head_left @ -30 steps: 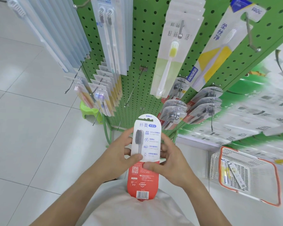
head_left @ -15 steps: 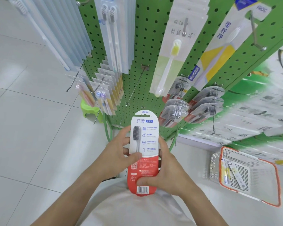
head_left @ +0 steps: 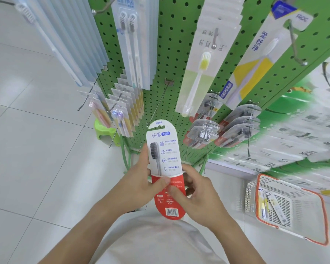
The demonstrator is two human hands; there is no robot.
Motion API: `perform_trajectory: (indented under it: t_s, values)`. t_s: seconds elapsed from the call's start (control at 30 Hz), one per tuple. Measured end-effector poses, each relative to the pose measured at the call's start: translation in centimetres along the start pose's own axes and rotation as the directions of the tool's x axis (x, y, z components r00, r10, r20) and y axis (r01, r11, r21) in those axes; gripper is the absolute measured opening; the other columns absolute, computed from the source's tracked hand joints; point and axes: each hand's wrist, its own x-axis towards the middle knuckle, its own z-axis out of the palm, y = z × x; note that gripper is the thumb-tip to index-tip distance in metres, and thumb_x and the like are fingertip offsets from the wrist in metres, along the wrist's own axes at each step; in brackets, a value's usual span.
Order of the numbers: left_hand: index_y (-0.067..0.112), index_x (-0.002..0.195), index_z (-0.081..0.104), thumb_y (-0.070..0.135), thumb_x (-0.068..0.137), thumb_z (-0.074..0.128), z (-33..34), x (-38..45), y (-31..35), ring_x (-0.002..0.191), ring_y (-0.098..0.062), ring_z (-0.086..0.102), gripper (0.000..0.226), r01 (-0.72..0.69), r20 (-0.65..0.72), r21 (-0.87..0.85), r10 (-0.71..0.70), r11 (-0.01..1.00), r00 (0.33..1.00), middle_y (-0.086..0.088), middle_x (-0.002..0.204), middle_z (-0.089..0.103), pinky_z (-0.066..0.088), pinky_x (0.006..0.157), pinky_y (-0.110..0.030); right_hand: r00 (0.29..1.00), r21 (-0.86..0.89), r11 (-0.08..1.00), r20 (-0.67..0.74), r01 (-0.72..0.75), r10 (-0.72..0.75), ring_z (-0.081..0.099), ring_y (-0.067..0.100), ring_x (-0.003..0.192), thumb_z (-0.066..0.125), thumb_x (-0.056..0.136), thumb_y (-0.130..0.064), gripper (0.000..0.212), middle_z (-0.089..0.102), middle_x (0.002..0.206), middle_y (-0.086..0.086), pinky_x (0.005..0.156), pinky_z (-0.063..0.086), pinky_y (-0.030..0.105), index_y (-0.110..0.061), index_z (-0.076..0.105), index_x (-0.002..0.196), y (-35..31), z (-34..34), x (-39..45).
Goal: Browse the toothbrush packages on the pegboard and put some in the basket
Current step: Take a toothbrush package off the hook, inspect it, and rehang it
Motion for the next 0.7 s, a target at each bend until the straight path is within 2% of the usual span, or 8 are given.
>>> perform_trajectory:
  t_s: [0.13, 0.23, 0.3, 0.37, 0.4, 0.47, 0.53, 0.7]
  values:
    - [0.041, 0.156, -0.008, 0.031, 0.094, 0.067, 1.1, -0.2, 1.2, 0.123, 0.0, 0.059, 0.098, -0.044, 0.055, -0.092, 0.049, 0.995, 0.997, 0.026, 0.135, 0.06, 0.054, 0.101, -0.038, 0.977, -0.035, 0.996, -0.194, 0.085, -0.09, 0.069, 0.013, 0.1, 0.07, 0.094, -0.018, 0.03, 0.072, 0.106, -0.016, 0.071, 0.059, 0.027, -0.033, 0.067, 0.12, -0.1, 0.5, 0.3]
    - [0.037, 0.157, -0.004, 0.064, 0.084, 0.064, 1.3, 0.2, 1.5, 0.131, 0.004, 0.051, 0.104, -0.046, 0.019, -0.096, 0.048, 0.994, 0.999, 0.028, 0.139, 0.053, 0.051, 0.105, -0.036, 0.972, -0.032, 0.988, -0.177, 0.151, -0.154, 0.069, 0.015, 0.102, 0.074, 0.09, -0.007, 0.031, 0.07, 0.107, -0.013, 0.078, 0.058, 0.021, -0.024, 0.07, 0.114, 0.1, 0.6, 0.3]
    - [0.021, 0.158, 0.009, 0.077, 0.084, 0.05, 1.3, 0.1, 1.9, 0.126, 0.008, 0.052, 0.102, -0.03, 0.032, -0.004, 0.03, 1.0, 0.999, 0.026, 0.134, 0.057, 0.047, 0.104, -0.022, 0.964, -0.118, 0.973, -0.154, 0.199, -0.216, 0.067, 0.012, 0.104, 0.077, 0.083, -0.005, 0.037, 0.068, 0.108, -0.014, 0.086, 0.056, 0.025, -0.023, 0.068, 0.114, 0.3, 0.9, 0.3]
    - [0.013, 0.138, 0.044, 0.062, 0.098, 0.036, 1.3, -0.2, 2.1, 0.102, 0.011, 0.06, 0.063, -0.054, 0.026, 0.079, 0.052, 0.995, 0.998, 0.028, 0.105, 0.066, 0.044, 0.09, -0.009, 0.958, -0.19, 0.955, -0.133, 0.227, -0.254, 0.063, 0.01, 0.108, 0.081, 0.077, -0.01, 0.045, 0.064, 0.11, -0.015, 0.091, 0.051, 0.025, -0.025, 0.064, 0.116, 0.6, 1.0, 0.3]
    - [0.018, 0.12, 0.054, 0.055, 0.101, 0.032, 1.4, -0.3, 2.4, 0.09, 0.007, 0.062, 0.046, -0.074, 0.005, 0.096, 0.074, 0.993, 0.997, 0.027, 0.09, 0.066, 0.045, 0.083, -0.01, 0.961, -0.193, 0.956, -0.126, 0.22, -0.247, 0.061, 0.01, 0.11, 0.083, 0.075, -0.013, 0.048, 0.062, 0.111, -0.014, 0.093, 0.048, 0.024, -0.026, 0.062, 0.117, 0.6, 1.0, 0.3]
    - [0.017, 0.1, 0.061, 0.052, 0.103, 0.033, 1.6, -0.1, 1.7, 0.077, -0.008, 0.065, 0.045, -0.096, -0.043, 0.085, 0.1, 0.992, 0.994, 0.011, 0.08, 0.07, 0.053, 0.077, -0.025, 0.969, -0.175, 0.967, -0.129, 0.186, -0.21, 0.058, 0.01, 0.114, 0.087, 0.073, -0.02, 0.054, 0.057, 0.115, -0.012, 0.096, 0.045, 0.02, -0.028, 0.06, 0.118, 0.9, 0.7, 0.2]
    - [0.008, 0.098, 0.067, 0.05, 0.101, 0.044, 1.6, 0.3, 0.9, 0.074, -0.026, 0.069, 0.048, -0.085, -0.121, 0.028, 0.088, 0.996, 0.989, -0.014, 0.081, 0.073, 0.056, 0.072, -0.033, 0.965, -0.162, 0.971, -0.164, 0.178, -0.204, 0.058, 0.011, 0.118, 0.087, 0.074, -0.026, 0.051, 0.056, 0.118, -0.013, 0.097, 0.044, 0.02, -0.029, 0.061, 0.118, 1.3, 0.3, 0.2]
    - [0.014, 0.106, 0.075, 0.013, 0.1, 0.06, 1.4, 1.1, 0.6, 0.092, -0.037, 0.074, 0.016, -0.04, -0.111, -0.158, 0.022, 0.987, 0.994, -0.006, 0.093, 0.079, 0.055, 0.087, -0.051, 0.947, 0.057, 0.989, -0.302, 0.134, -0.111, 0.06, 0.016, 0.119, 0.074, 0.093, -0.026, 0.04, 0.058, 0.125, -0.015, 0.09, 0.055, 0.031, -0.034, 0.055, 0.128, 1.8, -1.2, 0.3]
